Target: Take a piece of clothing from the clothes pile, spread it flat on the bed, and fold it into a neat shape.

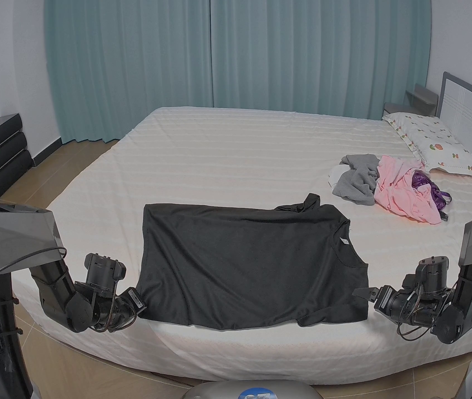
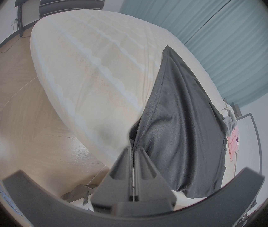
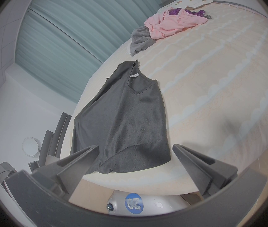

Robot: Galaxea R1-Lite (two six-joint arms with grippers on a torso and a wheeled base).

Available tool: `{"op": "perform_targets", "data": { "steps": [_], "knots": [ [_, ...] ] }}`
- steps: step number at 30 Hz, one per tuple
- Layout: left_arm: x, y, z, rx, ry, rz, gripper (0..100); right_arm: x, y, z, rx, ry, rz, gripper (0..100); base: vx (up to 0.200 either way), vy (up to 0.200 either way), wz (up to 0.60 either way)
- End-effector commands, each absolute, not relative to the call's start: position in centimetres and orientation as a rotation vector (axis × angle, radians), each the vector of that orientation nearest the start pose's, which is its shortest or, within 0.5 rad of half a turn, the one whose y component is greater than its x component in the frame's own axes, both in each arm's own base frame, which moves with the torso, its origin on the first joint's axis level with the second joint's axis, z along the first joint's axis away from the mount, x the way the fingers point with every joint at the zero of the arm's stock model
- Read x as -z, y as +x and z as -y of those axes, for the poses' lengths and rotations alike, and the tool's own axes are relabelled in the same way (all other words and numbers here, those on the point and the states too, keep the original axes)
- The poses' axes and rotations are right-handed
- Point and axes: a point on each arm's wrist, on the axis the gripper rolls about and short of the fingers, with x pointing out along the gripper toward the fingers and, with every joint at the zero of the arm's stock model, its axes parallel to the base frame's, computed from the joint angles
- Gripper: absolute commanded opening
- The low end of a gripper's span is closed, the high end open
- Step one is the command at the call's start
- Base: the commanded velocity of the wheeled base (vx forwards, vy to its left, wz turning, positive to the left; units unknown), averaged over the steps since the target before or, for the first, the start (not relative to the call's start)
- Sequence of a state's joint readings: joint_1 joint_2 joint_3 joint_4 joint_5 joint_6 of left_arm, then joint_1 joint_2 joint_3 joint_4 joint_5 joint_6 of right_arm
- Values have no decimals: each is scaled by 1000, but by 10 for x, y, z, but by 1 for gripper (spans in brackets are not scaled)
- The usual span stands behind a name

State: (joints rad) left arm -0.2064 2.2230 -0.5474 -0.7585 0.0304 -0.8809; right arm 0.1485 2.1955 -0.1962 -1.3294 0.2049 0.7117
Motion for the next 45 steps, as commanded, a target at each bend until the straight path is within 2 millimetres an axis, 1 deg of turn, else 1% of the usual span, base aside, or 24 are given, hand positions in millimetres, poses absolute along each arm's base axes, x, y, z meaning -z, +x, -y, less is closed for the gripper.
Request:
{"op": "perform_targets", "data": {
  "steps": [1, 3, 7, 9, 10, 18, 22, 29, 36, 37, 41, 45],
  "knots": [
    [20, 291, 54, -263, -713, -905, 0, 11, 248, -41, -84, 697, -769, 100, 0, 0, 0],
    [13, 288, 50, -257, -697, -895, 0, 11, 248, -41, -82, 696, -770, 100, 0, 0, 0],
    [7, 281, 43, -252, -647, -904, 0, 12, 248, -41, -79, 696, -770, 100, 0, 0, 0],
    [6, 280, 42, -254, -644, -902, 0, 12, 248, -41, -79, 696, -770, 100, 0, 0, 0],
    [4, 280, 37, -264, -641, -900, 0, 12, 248, -41, -78, 696, -773, 100, 0, 0, 0],
    [5, 276, 27, -288, -595, -940, 0, 22, 250, -41, -60, 689, -801, 100, 0, 0, 0],
    [2, 276, 20, -325, -551, -926, 0, 27, 251, -41, -56, 687, -812, 100, 0, 0, 0],
    [4, 278, 18, -336, -545, -924, 0, 37, 263, -43, -53, 686, -815, 100, 0, 0, 0],
    [5, 280, 19, -329, -558, -919, 0, 41, 275, -47, -66, 681, -801, 100, 0, 0, 0],
    [5, 280, 19, -327, -557, -921, 0, 42, 275, -48, -66, 680, -806, 0, 0, 0, 0],
    [5, 281, 20, -324, -558, -921, 0, 47, 279, -49, -49, 669, -818, 0, 0, 0, 0],
    [4, 282, 20, -323, -562, -913, 0, 42, 287, -49, -46, 671, -780, 0, 0, 0, 0]
  ]
}}
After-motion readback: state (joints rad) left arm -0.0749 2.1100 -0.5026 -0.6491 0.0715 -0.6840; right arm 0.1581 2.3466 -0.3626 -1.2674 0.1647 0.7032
